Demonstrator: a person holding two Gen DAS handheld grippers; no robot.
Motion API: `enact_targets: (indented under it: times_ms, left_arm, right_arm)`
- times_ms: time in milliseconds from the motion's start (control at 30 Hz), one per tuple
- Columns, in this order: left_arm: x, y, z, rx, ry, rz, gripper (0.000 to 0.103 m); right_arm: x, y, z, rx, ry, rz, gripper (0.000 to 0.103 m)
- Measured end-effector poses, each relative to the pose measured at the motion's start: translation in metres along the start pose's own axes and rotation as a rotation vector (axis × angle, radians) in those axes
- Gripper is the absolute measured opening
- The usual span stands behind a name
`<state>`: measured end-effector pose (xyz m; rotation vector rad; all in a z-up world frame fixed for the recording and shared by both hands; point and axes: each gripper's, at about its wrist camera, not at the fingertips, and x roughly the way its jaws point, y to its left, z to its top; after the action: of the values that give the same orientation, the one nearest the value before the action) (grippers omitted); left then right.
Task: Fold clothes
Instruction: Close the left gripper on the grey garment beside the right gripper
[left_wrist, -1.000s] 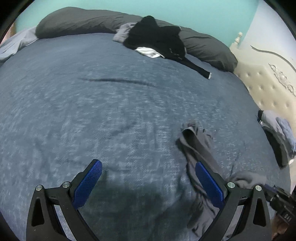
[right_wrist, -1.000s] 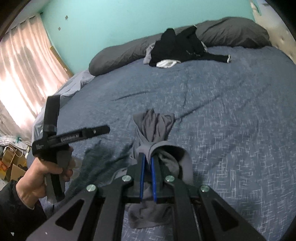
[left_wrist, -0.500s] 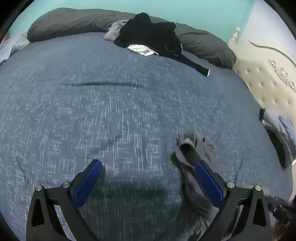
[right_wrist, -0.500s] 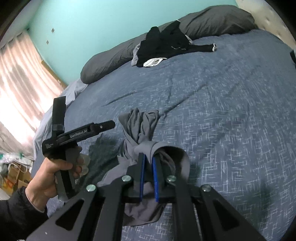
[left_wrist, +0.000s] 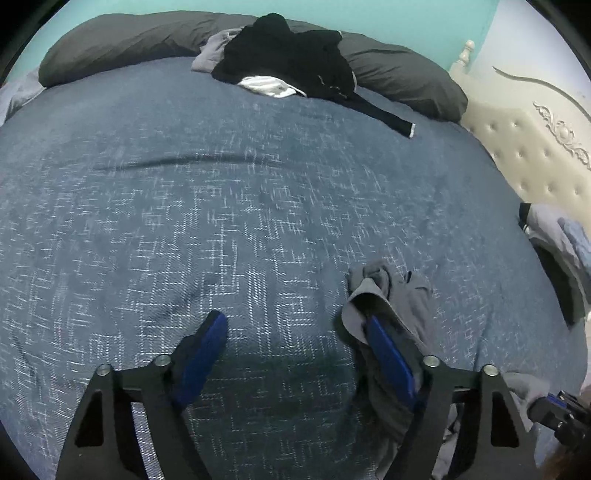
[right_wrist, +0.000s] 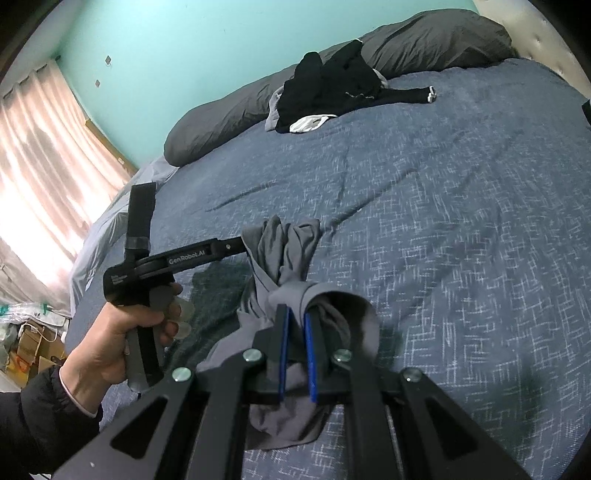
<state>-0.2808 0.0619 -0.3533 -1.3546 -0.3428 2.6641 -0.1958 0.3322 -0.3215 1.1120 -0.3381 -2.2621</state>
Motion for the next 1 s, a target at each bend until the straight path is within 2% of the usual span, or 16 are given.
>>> enact_targets:
  times_ms: [33,100,233,300,433,567,700,1000]
  left_arm:
    - [0.001,-0.001,0.000,0.003,0.002,-0.011,0.076]
    - [0.001,-0.002,0.000,0.008,0.005,-0.030,0.059]
    - [0.002,-0.005,0.000,0.015,0.004,-0.056,0.049]
    - [0.002,-0.006,0.000,0.019,0.003,-0.069,0.036]
    - [0.001,-0.010,0.000,0.025,-0.004,-0.099,0.027]
    - [0.003,-0.014,-0.001,0.036,0.005,-0.124,0.010]
    - [0.001,-0.016,-0.001,0.044,0.002,-0.136,0.002]
    - [-0.008,-0.015,0.001,0.050,-0.019,-0.143,0.002]
  right_arm:
    - [0.000,0.000,0.000,0.002,0.000,0.001,0.009]
    - [0.000,-0.001,-0.001,0.006,0.000,0.001,0.009]
    - [0.001,-0.002,-0.001,0.010,0.001,-0.001,0.009]
    - [0.000,-0.002,-0.001,0.013,-0.002,-0.001,0.009]
    - [0.001,-0.002,-0.002,0.015,-0.005,0.000,0.009]
    - [0.001,-0.002,-0.002,0.012,-0.006,0.000,0.009]
    - [0.001,-0.004,-0.002,0.014,-0.008,0.000,0.009]
    - [0.000,-0.005,0.000,0.017,-0.018,-0.002,0.009]
